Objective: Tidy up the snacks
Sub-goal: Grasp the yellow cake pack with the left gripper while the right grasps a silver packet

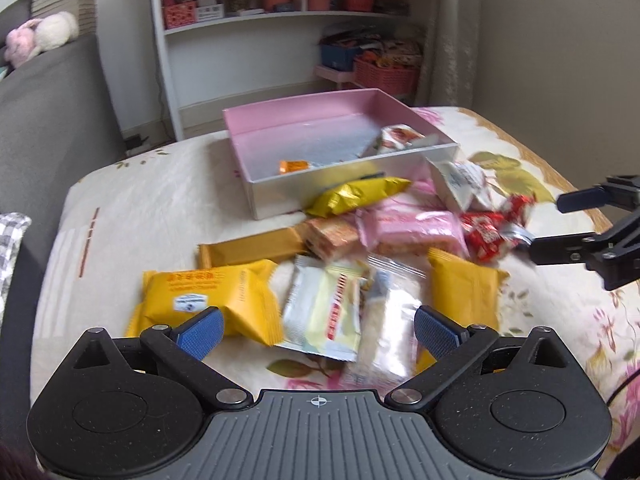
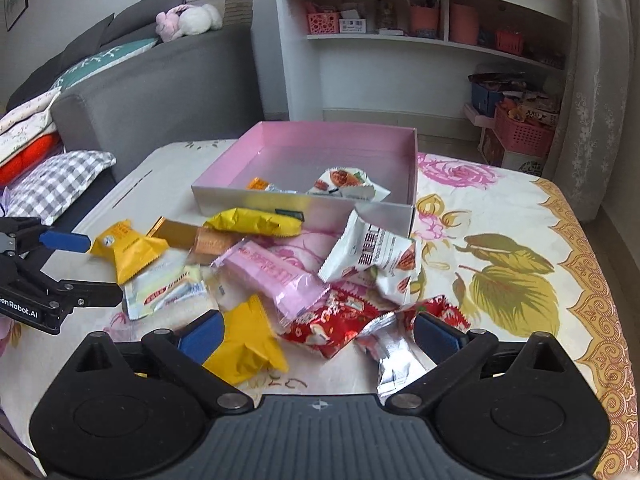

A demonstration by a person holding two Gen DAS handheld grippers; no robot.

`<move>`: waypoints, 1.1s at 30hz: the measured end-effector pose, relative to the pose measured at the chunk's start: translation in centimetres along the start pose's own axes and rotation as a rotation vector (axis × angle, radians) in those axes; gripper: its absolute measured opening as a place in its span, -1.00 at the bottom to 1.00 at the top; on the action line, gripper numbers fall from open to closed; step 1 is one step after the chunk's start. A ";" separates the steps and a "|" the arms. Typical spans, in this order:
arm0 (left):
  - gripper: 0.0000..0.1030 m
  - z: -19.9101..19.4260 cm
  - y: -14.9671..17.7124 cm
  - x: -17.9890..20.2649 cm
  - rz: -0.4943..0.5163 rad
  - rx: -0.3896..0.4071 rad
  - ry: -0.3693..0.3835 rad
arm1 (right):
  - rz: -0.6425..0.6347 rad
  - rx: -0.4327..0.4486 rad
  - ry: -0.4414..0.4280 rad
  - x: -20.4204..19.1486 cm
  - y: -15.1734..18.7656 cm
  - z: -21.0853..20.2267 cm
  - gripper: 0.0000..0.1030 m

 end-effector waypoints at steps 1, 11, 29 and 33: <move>0.98 0.0 0.2 0.6 0.012 -0.005 0.016 | -0.004 -0.008 -0.002 -0.1 0.3 0.1 0.84; 0.94 0.1 1.7 7.3 0.143 -0.026 0.166 | -0.005 -0.077 0.048 1.4 3.8 1.6 0.84; 0.25 4.0 2.4 9.8 0.123 -0.125 0.187 | -0.013 -0.094 0.046 4.3 5.1 4.0 0.27; 0.02 5.0 2.6 9.5 0.106 -0.151 0.158 | -0.040 -0.068 0.038 3.9 4.7 4.2 0.10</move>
Point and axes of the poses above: each gripper's, at about its wrist camera, not at the fingertips, and z roughly the way its jaws point, x to its right, y to its underside, the point moved 10 cm from there along z, roughly the way its jaws point, and after that the axes turned 9 degrees about -z, right-handed, at the moved point
